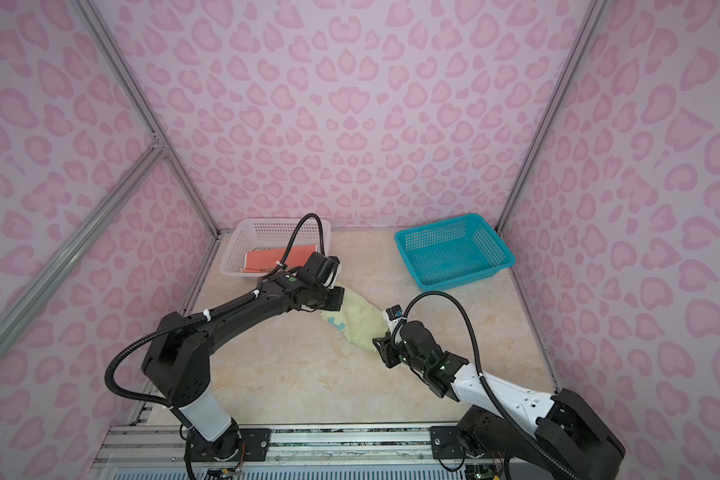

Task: Fold and stack the towels
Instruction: 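Grasp the folded towel's end with the left gripper while the right gripper releases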

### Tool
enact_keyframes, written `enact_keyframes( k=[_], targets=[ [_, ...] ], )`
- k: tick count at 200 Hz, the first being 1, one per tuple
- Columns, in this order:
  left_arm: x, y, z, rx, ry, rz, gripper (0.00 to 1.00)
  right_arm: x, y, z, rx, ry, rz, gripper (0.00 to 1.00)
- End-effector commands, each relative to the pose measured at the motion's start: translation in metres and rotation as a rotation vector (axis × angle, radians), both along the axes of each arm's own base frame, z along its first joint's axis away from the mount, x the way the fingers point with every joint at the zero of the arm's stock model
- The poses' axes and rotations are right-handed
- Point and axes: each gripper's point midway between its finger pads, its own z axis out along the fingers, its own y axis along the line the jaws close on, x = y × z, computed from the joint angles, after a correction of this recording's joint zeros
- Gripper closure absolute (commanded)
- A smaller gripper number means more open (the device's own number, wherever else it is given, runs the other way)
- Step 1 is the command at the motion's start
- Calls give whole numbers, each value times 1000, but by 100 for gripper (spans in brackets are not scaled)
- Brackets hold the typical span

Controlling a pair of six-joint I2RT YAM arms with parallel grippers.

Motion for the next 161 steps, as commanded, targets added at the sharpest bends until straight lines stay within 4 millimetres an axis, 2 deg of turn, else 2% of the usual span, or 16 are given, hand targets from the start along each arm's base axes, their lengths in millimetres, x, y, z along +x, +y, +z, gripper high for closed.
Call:
enact_keyframes(
  k=[1,33,66,111,128,161],
  targets=[
    [7,8,1,92,62,-69,97,2,-10,8,8,-99,-20,53],
    [48,11,23,78,72,-61,97,-1,-25,10,-25,-140,-41,52],
    [93,32,39,15,79,3,97,-7,-26,0,-75,-115,-11,53],
    [142,77,46,-41,100,78,97,-8,-21,-8,-67,-101,8,53],
    [155,92,45,-54,102,91,97,-7,-18,-10,-68,-94,17,53],
    [175,132,43,-75,103,153,97,-7,-15,-15,-66,-75,26,52]
  ],
)
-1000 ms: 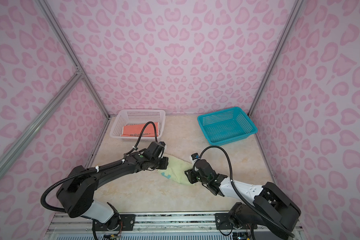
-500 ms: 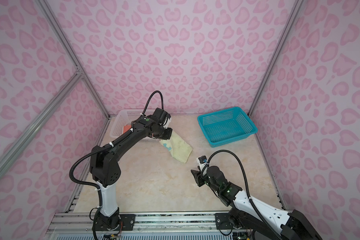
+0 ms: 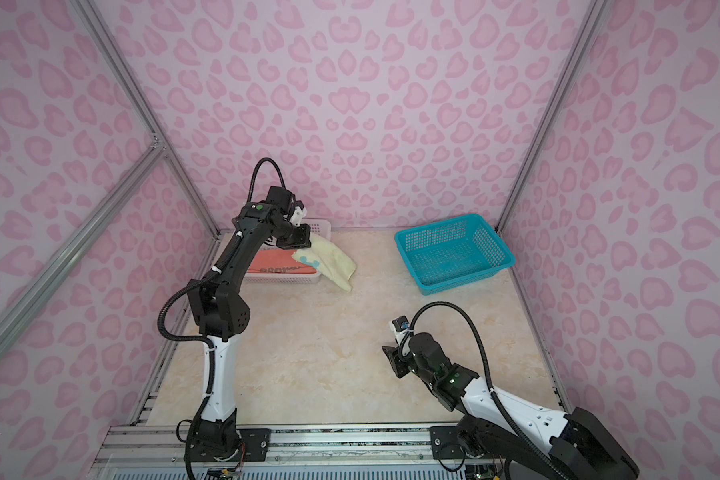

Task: Fold and stack the towels
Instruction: 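Grasp the folded towel's end with the left gripper while the right gripper releases, then carry the folded towel with the left gripper into the white basket and open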

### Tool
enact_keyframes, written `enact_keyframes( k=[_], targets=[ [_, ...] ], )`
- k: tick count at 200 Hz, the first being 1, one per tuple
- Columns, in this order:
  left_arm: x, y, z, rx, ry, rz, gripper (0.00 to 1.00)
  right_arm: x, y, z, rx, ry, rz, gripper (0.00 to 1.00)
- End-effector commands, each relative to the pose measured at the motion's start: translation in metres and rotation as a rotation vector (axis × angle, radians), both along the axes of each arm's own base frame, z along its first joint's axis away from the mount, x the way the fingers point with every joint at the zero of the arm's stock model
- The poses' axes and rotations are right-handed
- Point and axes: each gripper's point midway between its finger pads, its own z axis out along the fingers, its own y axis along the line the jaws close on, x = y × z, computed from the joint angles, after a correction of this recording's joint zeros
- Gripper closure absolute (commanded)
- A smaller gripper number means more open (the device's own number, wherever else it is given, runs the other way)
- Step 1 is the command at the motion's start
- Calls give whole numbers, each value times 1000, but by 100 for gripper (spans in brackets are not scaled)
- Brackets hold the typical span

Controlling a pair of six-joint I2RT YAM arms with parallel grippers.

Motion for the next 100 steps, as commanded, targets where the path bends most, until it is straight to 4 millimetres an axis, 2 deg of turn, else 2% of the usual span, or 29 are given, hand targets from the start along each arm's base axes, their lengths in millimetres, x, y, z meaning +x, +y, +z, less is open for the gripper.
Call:
enact_keyframes(
  k=[1,44,100],
  targets=[
    [2,22,-3,-14,29,8,97,1,5,3,25,-7,13,52],
    [16,81,-10,-1,36,110,97,4,9,2,16,-7,17,52],
    [24,128,-32,140,41,169,97,10,20,-3,-1,26,37,52]
  ],
)
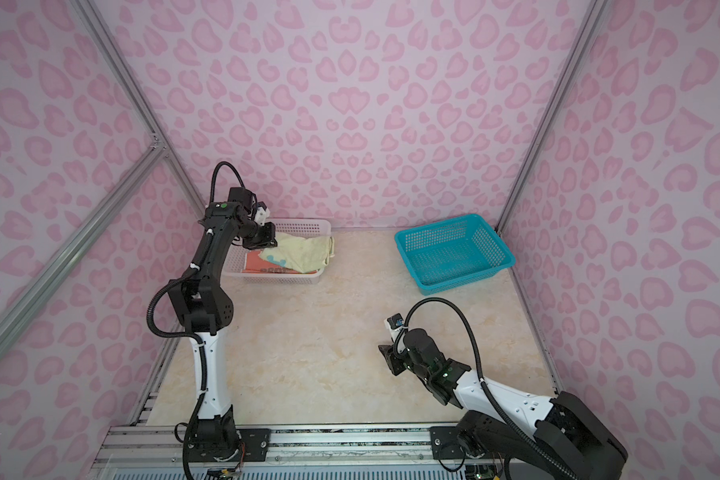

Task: Fold and stack the towels
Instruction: 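Carry the folded towel with the left gripper into the white basket and open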

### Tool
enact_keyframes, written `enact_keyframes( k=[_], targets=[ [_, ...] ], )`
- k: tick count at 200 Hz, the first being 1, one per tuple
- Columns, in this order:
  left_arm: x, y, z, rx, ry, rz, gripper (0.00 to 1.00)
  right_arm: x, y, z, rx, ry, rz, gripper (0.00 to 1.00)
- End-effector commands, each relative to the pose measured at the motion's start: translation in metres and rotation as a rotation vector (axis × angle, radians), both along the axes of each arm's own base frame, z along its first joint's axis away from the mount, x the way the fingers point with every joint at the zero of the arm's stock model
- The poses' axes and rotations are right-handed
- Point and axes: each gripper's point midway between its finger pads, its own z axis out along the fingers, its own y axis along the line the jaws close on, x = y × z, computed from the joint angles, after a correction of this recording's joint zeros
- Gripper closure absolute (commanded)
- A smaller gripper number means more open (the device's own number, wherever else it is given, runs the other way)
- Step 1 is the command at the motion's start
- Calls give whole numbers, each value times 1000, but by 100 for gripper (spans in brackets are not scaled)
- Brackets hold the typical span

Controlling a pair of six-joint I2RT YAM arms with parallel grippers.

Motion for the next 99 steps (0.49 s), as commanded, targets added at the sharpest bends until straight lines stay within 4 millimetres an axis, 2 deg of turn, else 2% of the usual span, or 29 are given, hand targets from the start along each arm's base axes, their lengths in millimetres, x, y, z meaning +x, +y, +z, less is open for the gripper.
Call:
enact_keyframes(
  k=[1,35,70,99],
  targets=[
    [2,20,-12,93,14,14,97,4,9,5,22,-7,18,52],
    [4,43,-22,193,28,59,97,4,21,1,12,36,59,52],
    [10,63,-14,273,-7,108,97,6,31,-4,18,68,81,53],
    [13,68,-10,300,-28,108,95,8,37,-6,25,76,85,52]
  ],
)
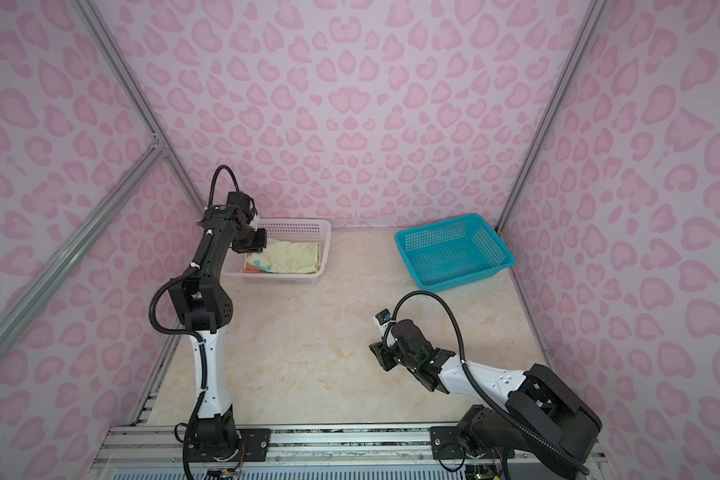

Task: Fold and stack the towels
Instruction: 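Carry the folded towel with the left gripper into the white basket and open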

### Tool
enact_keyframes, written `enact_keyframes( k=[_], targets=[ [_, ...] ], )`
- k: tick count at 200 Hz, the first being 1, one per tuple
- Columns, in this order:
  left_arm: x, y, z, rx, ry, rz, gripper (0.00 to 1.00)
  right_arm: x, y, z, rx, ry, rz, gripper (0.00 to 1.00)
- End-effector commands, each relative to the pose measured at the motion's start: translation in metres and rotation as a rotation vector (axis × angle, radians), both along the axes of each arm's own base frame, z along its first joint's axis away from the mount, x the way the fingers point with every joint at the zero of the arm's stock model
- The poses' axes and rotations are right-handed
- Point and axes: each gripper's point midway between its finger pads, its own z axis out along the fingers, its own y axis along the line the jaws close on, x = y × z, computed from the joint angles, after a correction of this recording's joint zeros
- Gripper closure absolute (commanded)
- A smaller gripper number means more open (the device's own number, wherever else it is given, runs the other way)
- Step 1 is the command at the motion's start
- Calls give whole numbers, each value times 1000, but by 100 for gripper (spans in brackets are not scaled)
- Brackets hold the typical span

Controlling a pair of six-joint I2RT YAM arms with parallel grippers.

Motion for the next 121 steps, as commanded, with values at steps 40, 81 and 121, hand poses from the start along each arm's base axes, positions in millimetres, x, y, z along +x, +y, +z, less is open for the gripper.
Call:
enact_keyframes(
  k=[40,81,121],
  targets=[
    [12,29,11,153,-62,54,7,2,14,3,25,2,22,52],
    [13,25,26,120,-107,69,2,5,14,6,6,-5,19,51],
    [3,10,57,16,-228,93,2,12,2,6,-63,-18,-30,49]
  ],
)
